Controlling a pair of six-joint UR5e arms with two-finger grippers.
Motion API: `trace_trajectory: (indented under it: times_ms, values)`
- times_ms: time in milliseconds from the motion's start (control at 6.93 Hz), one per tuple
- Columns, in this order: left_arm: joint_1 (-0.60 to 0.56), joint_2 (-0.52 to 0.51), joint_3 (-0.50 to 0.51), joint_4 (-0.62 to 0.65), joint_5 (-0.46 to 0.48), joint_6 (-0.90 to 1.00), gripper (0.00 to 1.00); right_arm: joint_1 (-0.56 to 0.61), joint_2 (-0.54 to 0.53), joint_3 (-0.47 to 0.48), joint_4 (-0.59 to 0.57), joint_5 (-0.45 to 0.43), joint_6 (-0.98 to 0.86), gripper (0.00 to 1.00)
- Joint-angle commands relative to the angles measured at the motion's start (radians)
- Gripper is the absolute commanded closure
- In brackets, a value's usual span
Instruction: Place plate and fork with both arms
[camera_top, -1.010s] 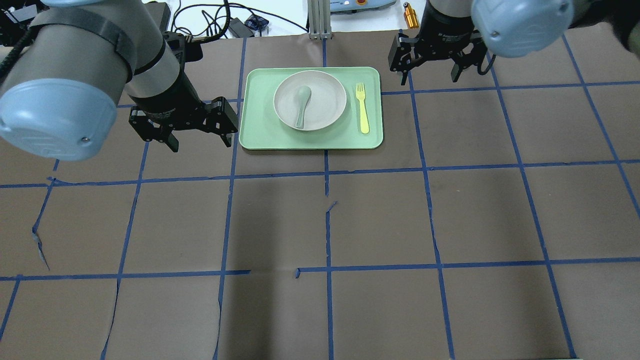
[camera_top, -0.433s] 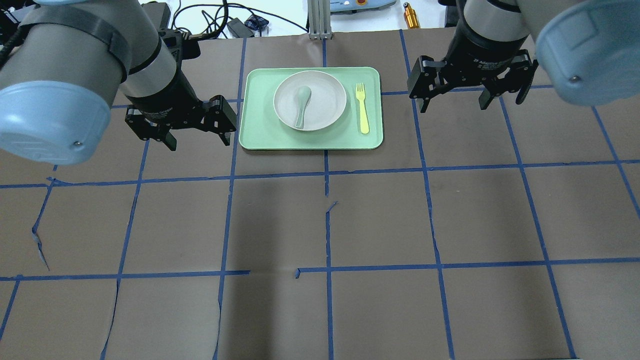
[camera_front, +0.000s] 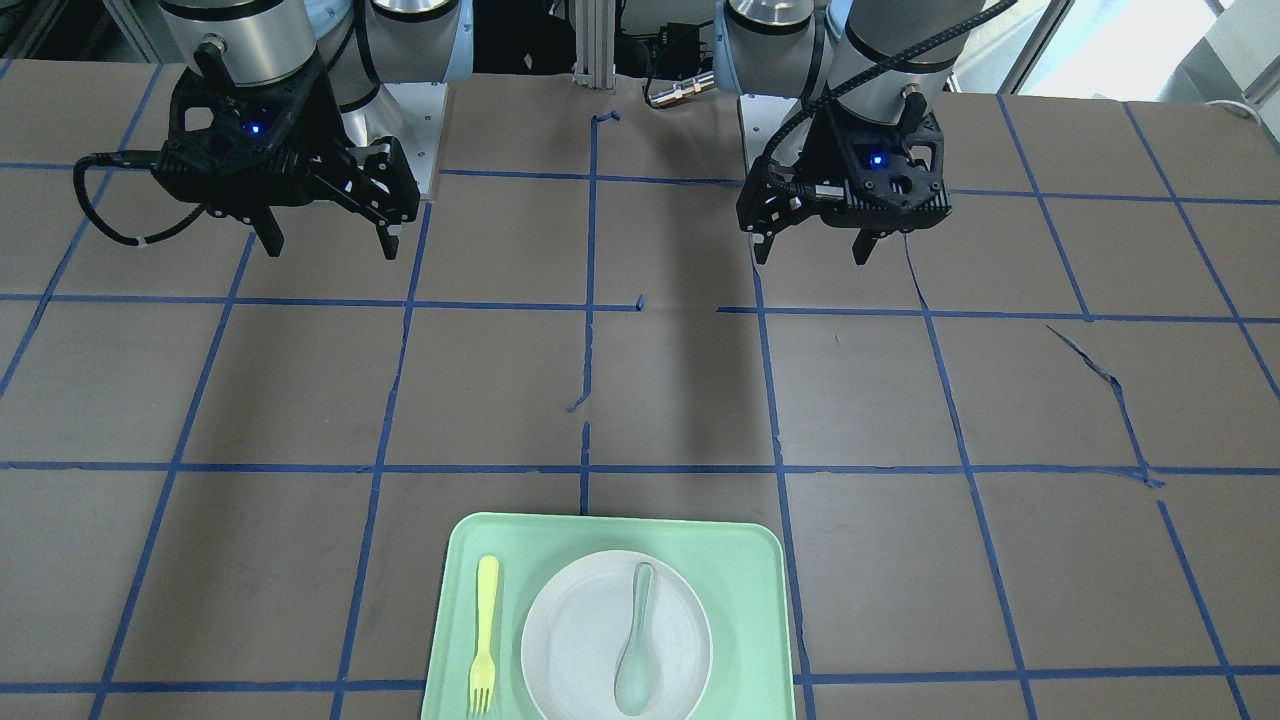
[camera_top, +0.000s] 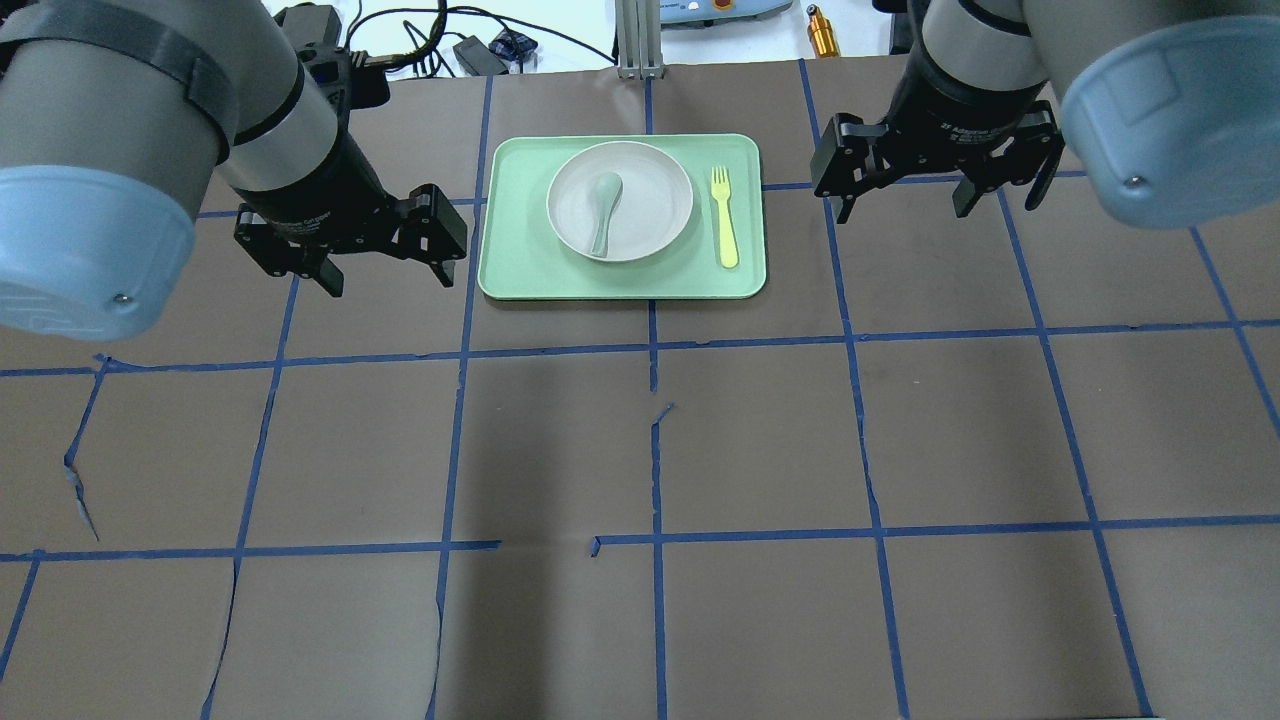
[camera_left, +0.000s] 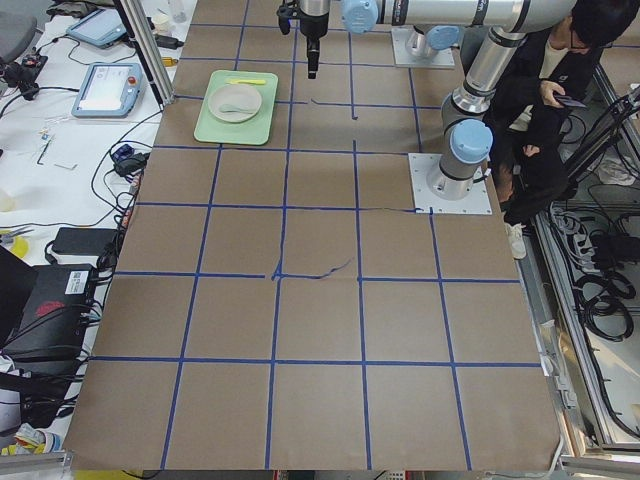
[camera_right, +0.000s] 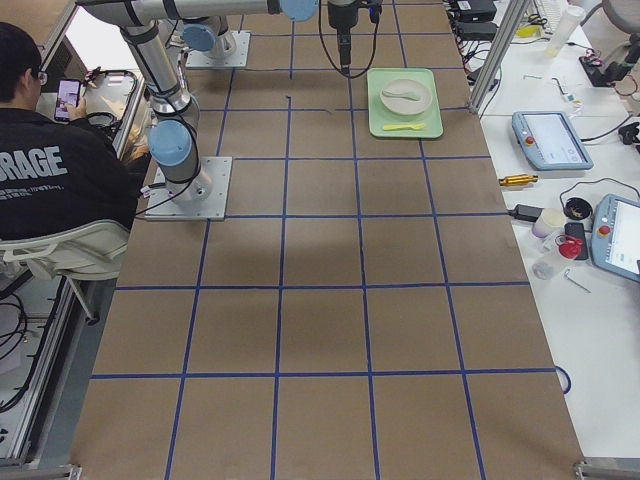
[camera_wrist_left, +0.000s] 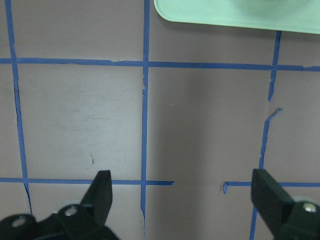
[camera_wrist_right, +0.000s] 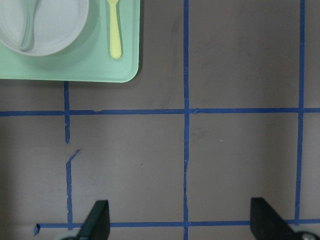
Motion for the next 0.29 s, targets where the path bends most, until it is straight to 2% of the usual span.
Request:
trace_trajectory:
  times_ms: [0, 144]
  values:
    - [0.0, 0.005, -0.002, -0.002, 0.0, 0.001, 0.0, 0.0, 0.006, -0.004, -0.009, 0.002, -0.002, 0.0]
    - [0.0, 0.005, -0.005, -0.002, -0.002, -0.001, 0.0, 0.0, 0.009, -0.004, -0.016, 0.004, -0.002, 0.0]
